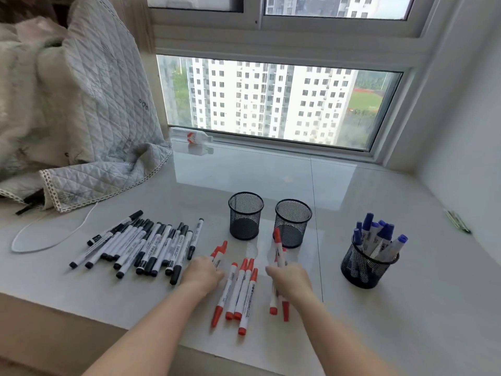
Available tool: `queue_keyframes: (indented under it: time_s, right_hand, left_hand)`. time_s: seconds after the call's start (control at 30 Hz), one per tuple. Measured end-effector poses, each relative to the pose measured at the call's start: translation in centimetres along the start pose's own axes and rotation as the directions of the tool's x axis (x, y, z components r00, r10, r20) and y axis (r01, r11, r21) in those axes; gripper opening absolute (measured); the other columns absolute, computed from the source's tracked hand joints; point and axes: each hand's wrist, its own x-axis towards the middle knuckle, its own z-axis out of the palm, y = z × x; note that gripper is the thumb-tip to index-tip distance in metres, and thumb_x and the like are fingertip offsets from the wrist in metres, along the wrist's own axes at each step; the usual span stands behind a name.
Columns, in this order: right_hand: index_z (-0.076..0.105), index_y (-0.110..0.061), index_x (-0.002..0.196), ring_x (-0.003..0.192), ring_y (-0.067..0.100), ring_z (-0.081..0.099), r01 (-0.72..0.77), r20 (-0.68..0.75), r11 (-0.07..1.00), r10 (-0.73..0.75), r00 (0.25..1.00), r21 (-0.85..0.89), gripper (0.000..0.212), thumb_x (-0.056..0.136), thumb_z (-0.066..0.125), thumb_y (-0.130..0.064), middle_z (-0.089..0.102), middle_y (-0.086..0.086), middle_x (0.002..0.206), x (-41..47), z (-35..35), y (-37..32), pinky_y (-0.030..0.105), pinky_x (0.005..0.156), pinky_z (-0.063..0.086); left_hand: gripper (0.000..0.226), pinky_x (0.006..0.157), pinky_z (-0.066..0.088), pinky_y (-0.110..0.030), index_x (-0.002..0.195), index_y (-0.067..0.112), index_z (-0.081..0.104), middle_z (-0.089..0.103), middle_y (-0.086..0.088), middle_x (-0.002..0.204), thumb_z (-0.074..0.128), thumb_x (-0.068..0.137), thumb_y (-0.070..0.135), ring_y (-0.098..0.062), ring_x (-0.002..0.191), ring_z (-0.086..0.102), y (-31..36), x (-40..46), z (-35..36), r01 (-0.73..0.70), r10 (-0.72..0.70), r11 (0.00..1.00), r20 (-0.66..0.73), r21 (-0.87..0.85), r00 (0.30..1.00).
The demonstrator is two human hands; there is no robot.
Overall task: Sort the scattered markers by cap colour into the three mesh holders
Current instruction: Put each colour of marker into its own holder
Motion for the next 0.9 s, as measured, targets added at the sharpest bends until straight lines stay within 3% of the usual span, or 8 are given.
queue_keyframes:
  time_s: [0.07,0.2,0.33,0.43,0.5,0.6,0.73,0.9]
  right_hand:
    - [0.053,-0.014,0.064,0.060,0.020,0.052,0.046,-0.103,0.959,-0.018,0.995,0.280,0.021,0.080,0.055,-0.028,0.053,0.002,0.063,1.1,-2.5,-0.9,0.031,0.060,0.044]
    - [0.052,-0.013,0.065,0.054,0.014,0.048,0.240,-0.309,0.780,-0.063,0.949,0.577,0.024,0.086,0.053,-0.025,0.051,0.001,0.061,3.8,-7.5,-3.9,0.026,0.049,0.039]
    - [0.059,-0.014,0.071,0.055,0.010,0.055,0.418,-0.451,0.731,-0.169,0.876,0.539,0.021,0.089,0.051,-0.023,0.062,-0.001,0.067,7.1,-9.5,-6.5,0.024,0.053,0.044]
    - [0.059,-0.011,0.086,0.065,0.015,0.057,0.422,-0.469,0.732,-0.157,0.869,0.536,0.016,0.091,0.050,-0.023,0.063,0.002,0.076,9.6,-9.1,-6.8,0.033,0.066,0.049]
    - [0.057,-0.011,0.090,0.065,0.016,0.057,0.413,-0.482,0.757,-0.149,0.863,0.507,0.017,0.092,0.047,-0.025,0.065,0.004,0.081,10.8,-8.3,-6.3,0.031,0.064,0.050]
    - [0.055,-0.015,0.092,0.058,0.001,0.056,0.414,-0.509,0.777,-0.143,0.849,0.474,0.016,0.094,0.044,-0.026,0.067,-0.007,0.071,11.8,-7.1,-5.2,0.012,0.051,0.041]
    - [0.054,-0.015,0.096,0.066,0.005,0.056,0.389,-0.478,0.784,-0.136,0.868,0.483,0.015,0.095,0.042,-0.024,0.067,-0.010,0.072,12.0,-6.3,-3.8,0.027,0.070,0.043]
    - [0.052,0.000,0.098,0.043,-0.002,0.053,0.442,-0.520,0.751,-0.155,0.840,0.490,0.016,0.095,0.042,-0.012,0.060,-0.003,0.073,10.4,-6.3,-2.4,0.007,0.038,0.036]
  left_hand:
    - [0.018,0.056,0.039,-0.026,0.072,0.008,0.051,0.056,-0.011,0.086,0.051,0.083,0.022,-0.024,0.076,0.052,0.0,0.1,-0.3,0.000,0.000,1.000,0.010,-0.031,1.000]
    - [0.022,0.068,0.046,-0.031,0.095,0.004,0.056,0.060,-0.013,0.096,0.050,0.082,0.021,-0.028,0.088,0.058,0.0,0.0,-0.6,0.010,-0.022,0.978,-0.059,-0.207,0.998]
    - [0.012,0.058,0.044,-0.029,0.082,0.010,0.051,0.056,-0.004,0.074,0.052,0.084,0.022,-0.018,0.066,0.053,1.2,0.3,-1.2,-0.141,0.068,0.922,-0.209,-0.359,0.976]
    - [0.018,0.050,0.036,-0.023,0.077,0.015,0.047,0.049,0.002,0.064,0.052,0.088,0.028,-0.009,0.058,0.047,2.9,0.8,-2.2,-0.302,0.170,0.886,-0.360,-0.351,0.917]
    - [0.020,0.047,0.029,-0.017,0.076,0.021,0.044,0.046,0.004,0.062,0.052,0.089,0.033,-0.003,0.058,0.045,4.1,1.1,-2.8,-0.388,0.217,0.858,-0.448,-0.337,0.868]
    - [0.026,0.043,0.030,-0.014,0.070,0.026,0.037,0.042,0.006,0.054,0.050,0.089,0.037,-0.006,0.050,0.042,6.0,1.5,-3.1,-0.464,0.244,0.802,-0.503,-0.376,0.829]
    - [0.029,0.050,0.044,-0.028,0.075,0.014,0.040,0.046,-0.003,0.058,0.049,0.091,0.037,-0.016,0.051,0.048,8.8,2.0,-3.2,-0.501,0.228,0.688,-0.499,-0.525,0.836]
    - [0.024,0.057,0.047,-0.037,0.076,0.016,0.043,0.049,-0.006,0.064,0.050,0.092,0.033,-0.021,0.057,0.050,12.7,2.1,-3.4,-0.523,0.228,0.523,-0.481,-0.673,0.846]
